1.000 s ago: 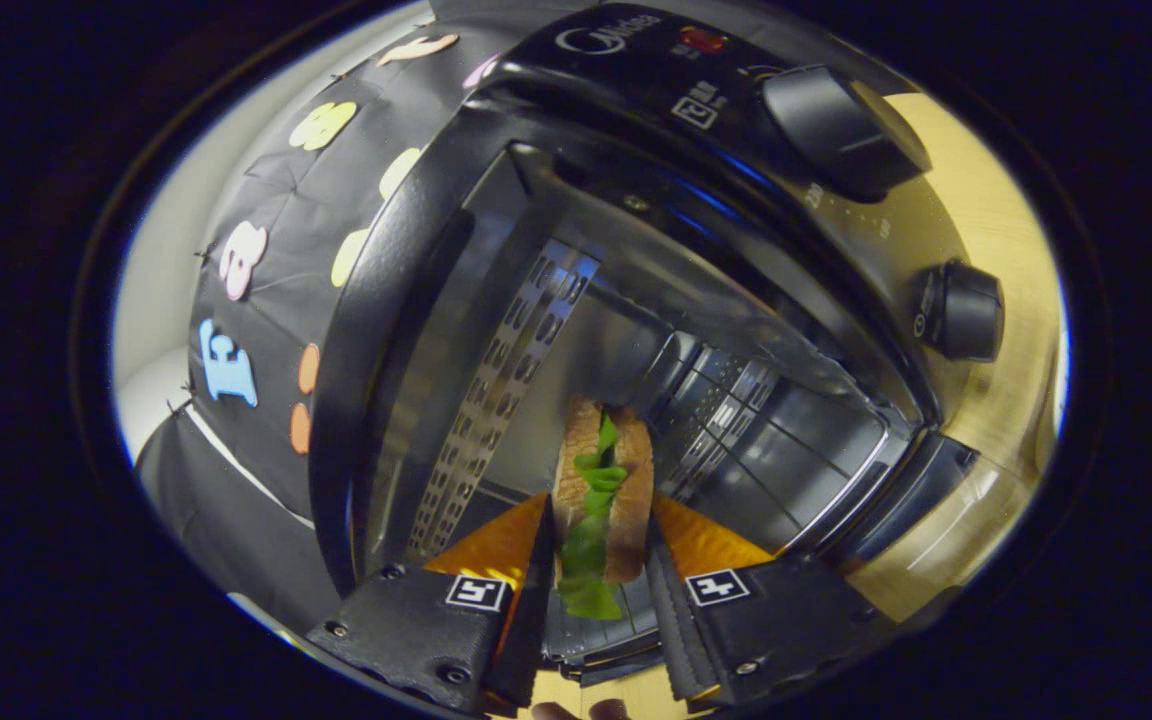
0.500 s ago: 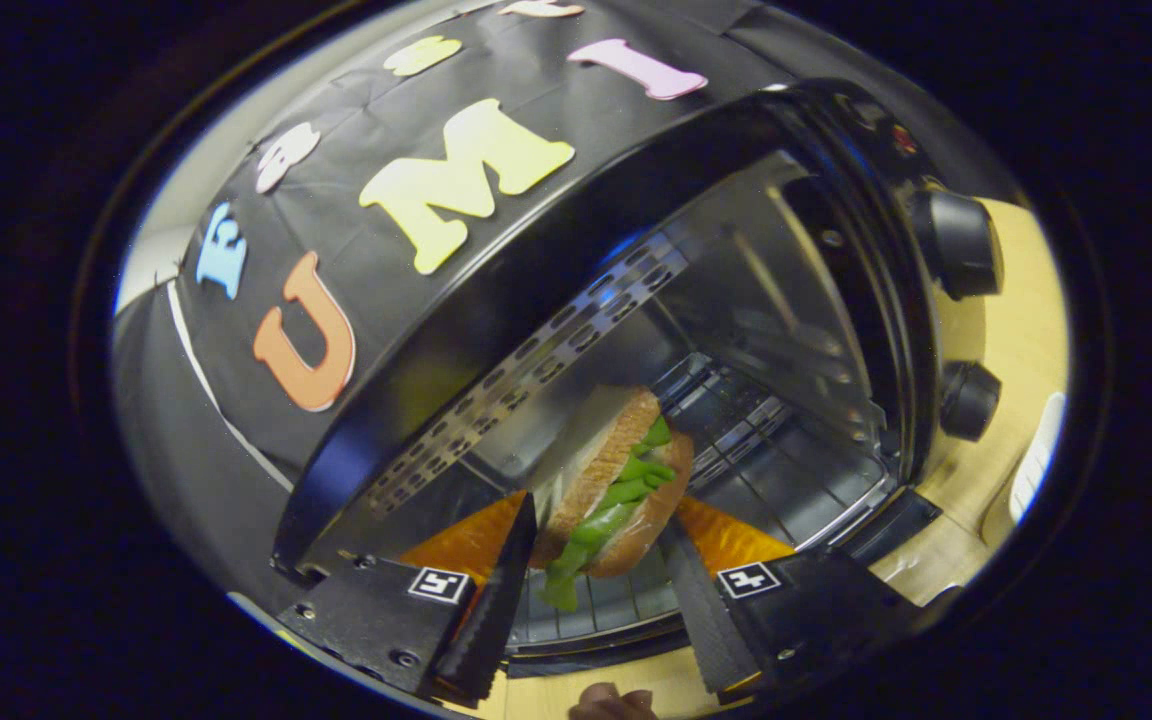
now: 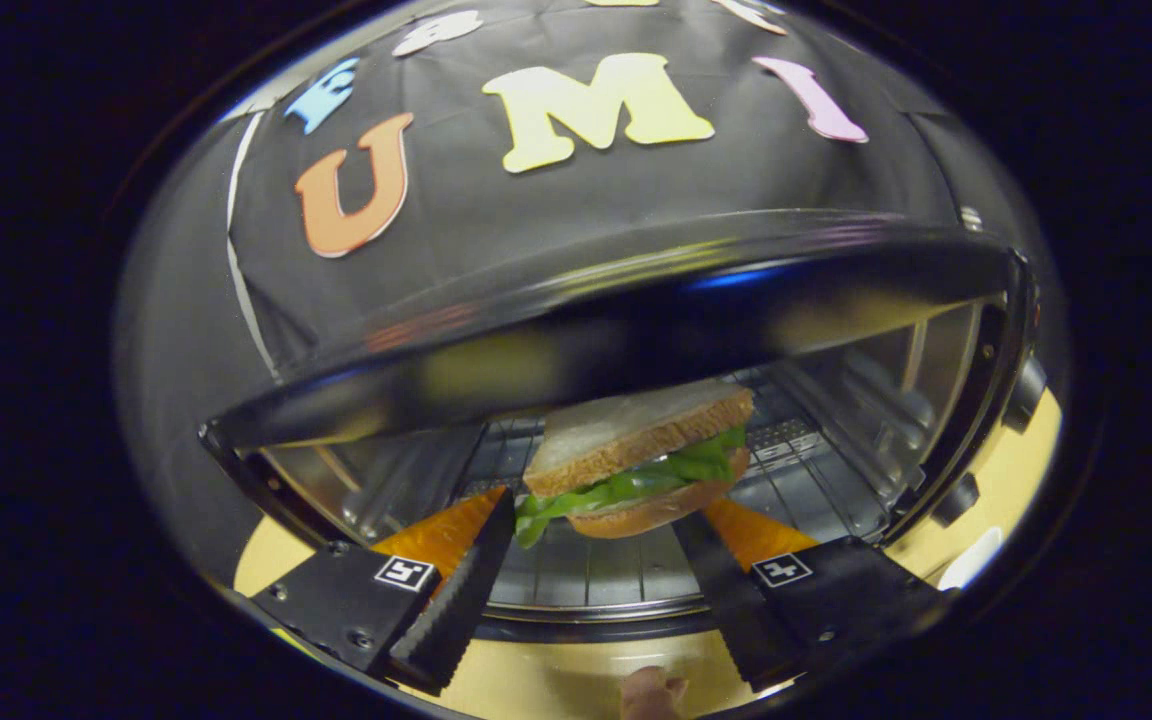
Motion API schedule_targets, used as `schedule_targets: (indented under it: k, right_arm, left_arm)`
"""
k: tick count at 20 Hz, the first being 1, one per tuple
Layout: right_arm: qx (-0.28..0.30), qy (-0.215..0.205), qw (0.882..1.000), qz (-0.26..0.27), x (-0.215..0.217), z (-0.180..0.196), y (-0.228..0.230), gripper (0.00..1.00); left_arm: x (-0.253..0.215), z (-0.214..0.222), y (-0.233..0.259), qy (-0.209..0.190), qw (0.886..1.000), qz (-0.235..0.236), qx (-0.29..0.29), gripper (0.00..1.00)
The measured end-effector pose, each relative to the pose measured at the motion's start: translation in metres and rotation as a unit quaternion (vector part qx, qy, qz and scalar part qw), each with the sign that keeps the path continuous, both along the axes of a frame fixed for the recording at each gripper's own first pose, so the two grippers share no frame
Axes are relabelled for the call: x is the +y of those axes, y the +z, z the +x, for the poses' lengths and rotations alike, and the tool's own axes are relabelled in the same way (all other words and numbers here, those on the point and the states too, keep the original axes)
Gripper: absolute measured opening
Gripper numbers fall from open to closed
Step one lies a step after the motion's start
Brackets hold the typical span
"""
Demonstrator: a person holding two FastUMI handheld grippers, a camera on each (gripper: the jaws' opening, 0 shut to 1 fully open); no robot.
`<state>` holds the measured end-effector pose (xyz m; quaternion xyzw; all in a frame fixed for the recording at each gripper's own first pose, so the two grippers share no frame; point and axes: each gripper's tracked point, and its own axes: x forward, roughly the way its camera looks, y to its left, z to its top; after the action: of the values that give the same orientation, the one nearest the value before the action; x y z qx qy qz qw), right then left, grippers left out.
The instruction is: Open the electric oven with the left hand, put the food in, and close the electric oven.
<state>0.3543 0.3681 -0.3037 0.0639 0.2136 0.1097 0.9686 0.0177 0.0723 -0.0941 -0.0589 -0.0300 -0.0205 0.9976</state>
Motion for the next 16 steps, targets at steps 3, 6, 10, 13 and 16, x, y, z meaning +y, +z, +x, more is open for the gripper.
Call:
schedule_targets:
  k: [3, 6, 10, 13, 16]
  right_arm:
    - [0.002, 0.002, 1.000, -0.031, -0.002, -0.002, -0.002, 1.00]
    - [0.025, 0.011, 0.999, -0.042, 0.001, -0.007, -0.004, 1.00]
    - [0.063, 0.031, 0.994, -0.080, -0.004, -0.033, 0.002, 1.00]
    - [0.064, 0.044, 0.994, -0.080, -0.009, -0.053, 0.021, 1.00]
    - [0.053, 0.064, 0.993, -0.087, -0.016, -0.078, 0.043, 1.00]
  left_arm:
    - [0.005, -0.002, -0.005, 0.011, 1.000, 0.001, 0.008, 0.94]
    - [0.006, -0.003, -0.011, 0.014, 1.000, 0.002, 0.015, 0.94]
    - [0.008, -0.004, -0.019, 0.017, 0.999, 0.008, 0.032, 0.94]
    - [0.011, -0.004, -0.026, 0.022, 0.999, 0.008, 0.043, 0.94]
    - [0.013, -0.005, -0.036, 0.025, 0.998, 0.001, 0.059, 0.94]
